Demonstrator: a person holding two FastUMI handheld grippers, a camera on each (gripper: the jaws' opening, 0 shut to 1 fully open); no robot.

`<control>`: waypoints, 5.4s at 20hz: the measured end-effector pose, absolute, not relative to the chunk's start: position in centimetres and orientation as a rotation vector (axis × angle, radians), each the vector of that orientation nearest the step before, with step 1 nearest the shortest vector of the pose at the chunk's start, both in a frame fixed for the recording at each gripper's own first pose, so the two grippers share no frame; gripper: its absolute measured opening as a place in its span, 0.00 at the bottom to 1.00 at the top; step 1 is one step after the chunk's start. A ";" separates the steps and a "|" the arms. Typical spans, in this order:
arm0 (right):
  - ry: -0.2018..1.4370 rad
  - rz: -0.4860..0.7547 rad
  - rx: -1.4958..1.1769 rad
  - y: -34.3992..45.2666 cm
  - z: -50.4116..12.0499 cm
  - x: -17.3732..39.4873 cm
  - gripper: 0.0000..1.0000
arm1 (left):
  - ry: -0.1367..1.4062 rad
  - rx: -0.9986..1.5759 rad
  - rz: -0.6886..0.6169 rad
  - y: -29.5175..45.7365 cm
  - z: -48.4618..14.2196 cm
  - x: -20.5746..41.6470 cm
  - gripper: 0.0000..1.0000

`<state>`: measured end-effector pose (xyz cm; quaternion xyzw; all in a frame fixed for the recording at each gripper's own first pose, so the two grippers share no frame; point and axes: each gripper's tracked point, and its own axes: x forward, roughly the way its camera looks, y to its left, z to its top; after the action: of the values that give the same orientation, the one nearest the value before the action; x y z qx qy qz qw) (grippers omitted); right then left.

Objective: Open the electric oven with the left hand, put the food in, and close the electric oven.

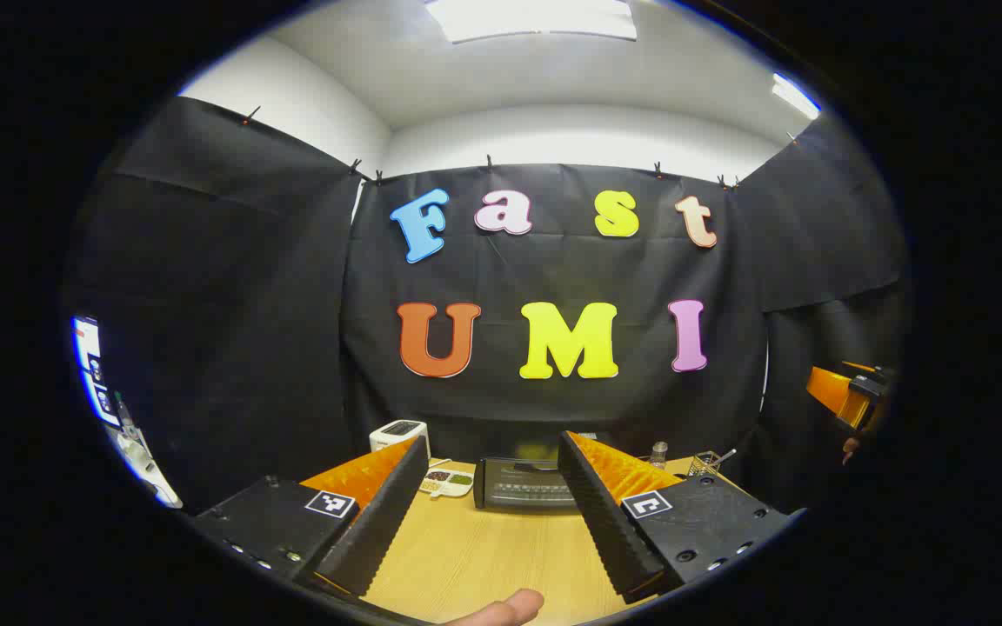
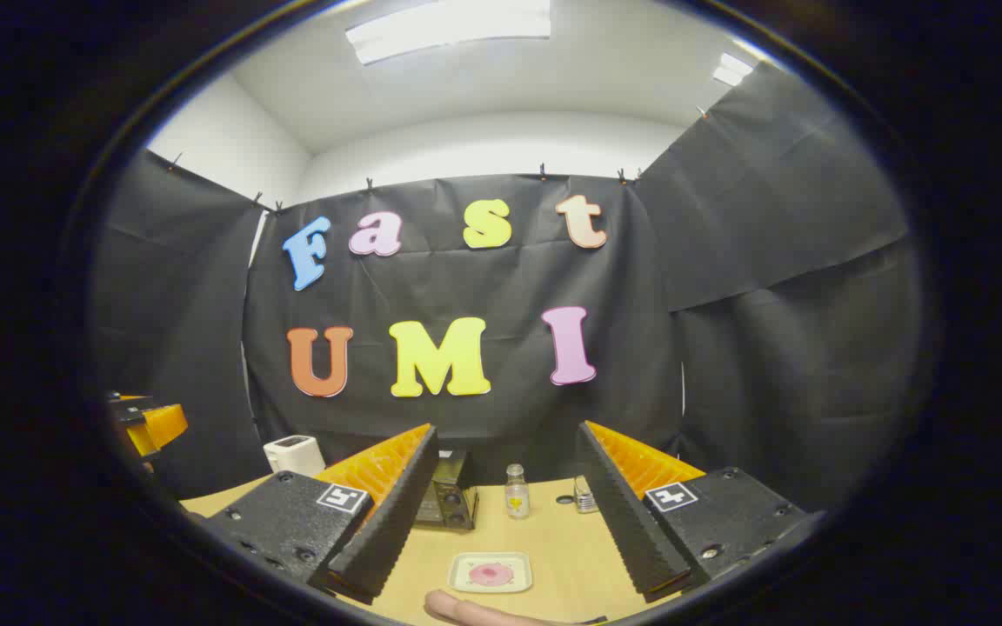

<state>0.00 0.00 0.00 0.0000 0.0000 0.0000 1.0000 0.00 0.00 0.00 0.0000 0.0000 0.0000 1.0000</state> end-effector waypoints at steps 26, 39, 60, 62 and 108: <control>-0.175 0.007 -0.068 -1.7 -0.5 3.6 1.00 | 0.089 0.019 -0.122 -6.9 -7.2 11.5 0.96; -0.170 -0.033 -0.015 -8.1 -1.6 7.7 1.00 | 0.412 0.084 -0.131 -10.1 -21.2 32.0 0.96; -0.139 -0.035 -0.043 -7.3 -0.1 3.8 1.00 | 0.549 0.095 -0.184 -9.9 -25.5 32.6 0.96; -0.127 -0.030 -0.038 -6.8 -0.5 2.9 1.00 | 0.540 0.091 -0.187 -9.8 -25.5 31.5 0.96; 0.588 0.139 -0.056 -1.0 -19.7 8.4 1.00 | 0.261 -0.085 -0.189 -5.4 -19.6 8.9 0.94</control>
<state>8.37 -1.05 -19.73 -0.0274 0.2895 0.0686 0.9543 8.91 -5.39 -19.57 -0.0423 0.1298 -0.0939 0.9862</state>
